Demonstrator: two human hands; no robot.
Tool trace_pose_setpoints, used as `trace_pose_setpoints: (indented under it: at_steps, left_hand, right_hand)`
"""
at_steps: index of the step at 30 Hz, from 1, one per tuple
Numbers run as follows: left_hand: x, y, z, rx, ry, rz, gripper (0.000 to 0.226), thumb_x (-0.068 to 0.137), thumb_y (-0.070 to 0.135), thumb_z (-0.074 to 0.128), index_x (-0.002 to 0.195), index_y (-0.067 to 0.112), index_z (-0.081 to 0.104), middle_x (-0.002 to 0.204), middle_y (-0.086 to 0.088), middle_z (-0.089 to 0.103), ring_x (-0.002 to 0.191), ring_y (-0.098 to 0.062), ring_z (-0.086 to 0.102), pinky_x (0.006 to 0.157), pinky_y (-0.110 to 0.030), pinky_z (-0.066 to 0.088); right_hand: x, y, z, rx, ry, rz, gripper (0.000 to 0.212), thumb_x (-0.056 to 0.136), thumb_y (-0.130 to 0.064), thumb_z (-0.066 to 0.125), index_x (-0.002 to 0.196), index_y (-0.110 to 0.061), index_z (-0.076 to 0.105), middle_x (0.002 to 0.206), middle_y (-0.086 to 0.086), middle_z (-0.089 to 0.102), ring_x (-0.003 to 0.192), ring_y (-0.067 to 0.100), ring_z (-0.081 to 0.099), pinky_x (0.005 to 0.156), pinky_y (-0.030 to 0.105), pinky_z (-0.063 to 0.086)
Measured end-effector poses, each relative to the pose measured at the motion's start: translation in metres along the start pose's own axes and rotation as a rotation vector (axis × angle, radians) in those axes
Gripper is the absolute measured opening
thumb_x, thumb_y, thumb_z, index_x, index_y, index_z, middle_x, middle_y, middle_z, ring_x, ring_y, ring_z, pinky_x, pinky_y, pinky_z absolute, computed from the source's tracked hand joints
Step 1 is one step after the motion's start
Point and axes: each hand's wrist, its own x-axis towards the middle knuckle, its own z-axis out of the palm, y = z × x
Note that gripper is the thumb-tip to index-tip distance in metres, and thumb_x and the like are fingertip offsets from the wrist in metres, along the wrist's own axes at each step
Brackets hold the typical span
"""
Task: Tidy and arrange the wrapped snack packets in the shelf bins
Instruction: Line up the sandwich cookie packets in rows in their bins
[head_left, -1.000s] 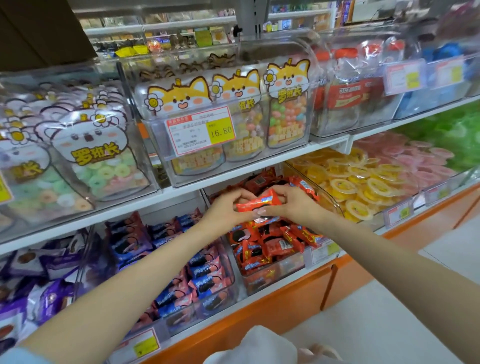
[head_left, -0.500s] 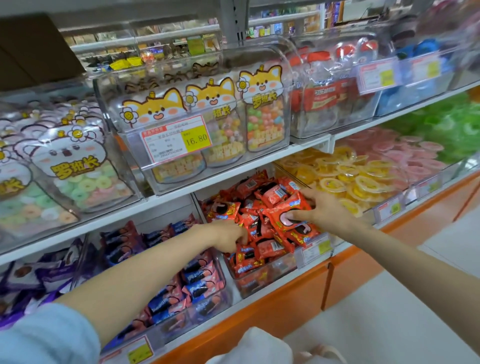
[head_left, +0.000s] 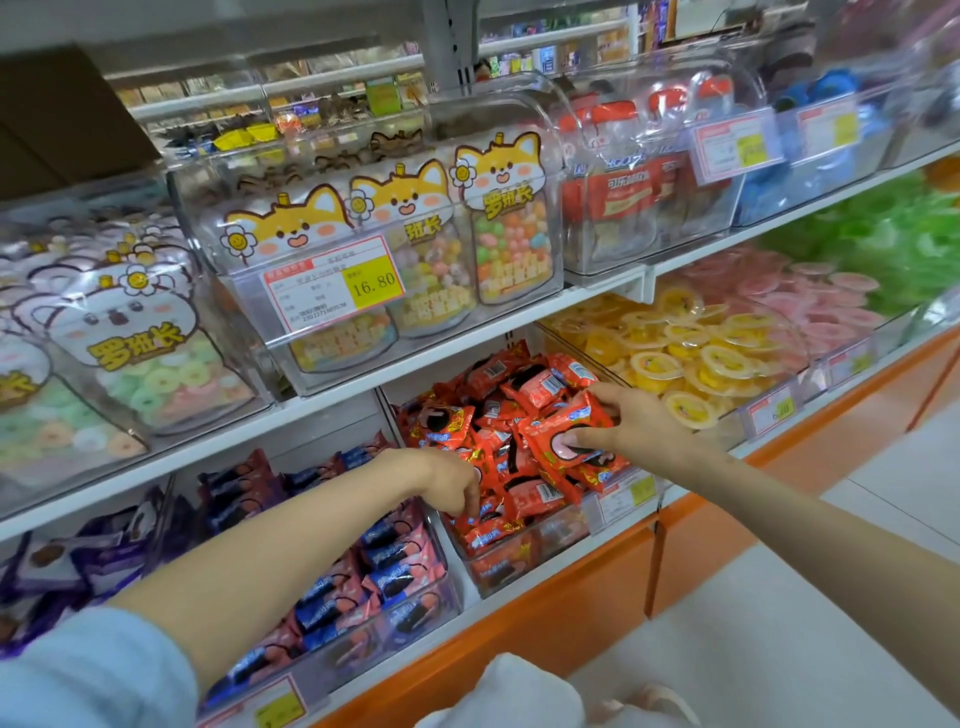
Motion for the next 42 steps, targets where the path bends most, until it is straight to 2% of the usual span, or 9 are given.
trace_pose_setpoints:
  at_steps: [3,8,13,16,24,29,32,38,42]
  left_hand:
    - [-0.001,-0.003,-0.002,-0.086,-0.028,-0.009,0.032,0.093,0.011,0.048,0.121,0.011,0.063,0.126,-0.002,0.059,0.115,-0.02,0.054,0.089,-0.027,0.043]
    - [-0.002,-0.007,-0.008,-0.043,-0.128,-0.005,0.035,0.093,0.017,0.05,0.126,0.01,0.058,0.133,-0.003,0.055,0.121,-0.021,0.049,0.098,-0.03,0.04]
    - [-0.002,-0.005,-0.008,-0.121,0.035,0.099,0.034,0.091,0.007,0.048,0.124,0.008,0.058,0.127,-0.009,0.054,0.102,-0.02,0.051,0.078,-0.023,0.039]
    - [-0.001,-0.003,-0.003,-0.128,0.134,0.138,0.043,0.093,0.013,0.05,0.135,0.006,0.046,0.136,-0.008,0.042,0.117,-0.021,0.046,0.094,-0.026,0.04]
    - [0.011,0.005,-0.001,-0.015,-0.017,0.058,0.058,0.091,0.003,0.041,0.147,0.01,0.027,0.155,-0.007,0.018,0.138,-0.027,0.028,0.11,-0.04,0.034]
    - [0.013,-0.001,-0.001,-0.153,-0.166,0.0,0.063,0.091,0.003,0.046,0.148,0.015,0.021,0.151,-0.01,0.03,0.127,-0.025,0.046,0.102,-0.039,0.044]
    - [0.011,0.001,-0.003,-0.145,-0.119,0.02,0.056,0.093,0.002,0.043,0.146,0.014,0.028,0.149,-0.01,0.032,0.12,-0.024,0.051,0.089,-0.031,0.049]
    - [0.012,0.003,0.002,-0.032,-0.046,0.065,0.055,0.094,0.005,0.042,0.146,0.011,0.026,0.155,-0.005,0.018,0.14,-0.026,0.023,0.112,-0.037,0.029]
    - [0.013,-0.001,0.0,-0.085,-0.105,0.047,0.06,0.093,0.008,0.046,0.148,0.013,0.022,0.156,-0.006,0.015,0.137,-0.026,0.032,0.111,-0.041,0.033]
  right_hand:
    - [0.003,0.001,0.004,-0.011,-0.033,-0.001,0.048,0.077,-0.033,0.076,0.088,0.006,0.051,0.075,0.026,0.041,0.063,0.028,0.04,0.063,0.031,0.036]
    - [0.01,-0.002,0.018,-0.033,-0.125,-0.035,0.042,0.08,-0.026,0.074,0.114,-0.007,0.057,0.078,-0.015,0.045,0.065,-0.003,0.043,0.056,0.01,0.035]
    - [0.012,-0.005,0.026,-0.095,-0.158,-0.076,0.033,0.084,-0.018,0.07,0.113,-0.008,0.058,0.074,-0.009,0.054,0.055,-0.005,0.052,0.052,0.009,0.038]
    - [0.014,-0.001,0.021,-0.114,-0.111,-0.072,0.042,0.082,-0.025,0.073,0.117,-0.009,0.057,0.084,-0.005,0.059,0.066,0.002,0.053,0.054,0.01,0.04]
    - [0.012,0.001,0.019,-0.145,-0.113,-0.084,0.036,0.082,-0.026,0.073,0.11,-0.007,0.06,0.075,0.004,0.054,0.053,0.005,0.04,0.05,0.012,0.034]
    - [0.011,-0.002,0.019,-0.143,-0.119,-0.075,0.035,0.083,-0.026,0.072,0.108,-0.006,0.059,0.071,0.002,0.049,0.055,0.008,0.04,0.049,0.012,0.033]
    - [0.011,-0.002,0.019,-0.137,-0.131,-0.068,0.042,0.083,-0.027,0.071,0.118,-0.01,0.057,0.074,-0.005,0.053,0.059,0.003,0.045,0.051,0.007,0.036]
    - [0.01,-0.003,0.019,-0.138,-0.133,-0.071,0.036,0.083,-0.025,0.071,0.113,-0.009,0.059,0.073,0.001,0.057,0.053,0.0,0.046,0.05,0.009,0.036]
    - [0.01,-0.001,0.02,-0.142,-0.147,-0.067,0.034,0.083,-0.027,0.071,0.108,-0.007,0.06,0.076,0.014,0.056,0.058,0.013,0.043,0.05,0.015,0.034]
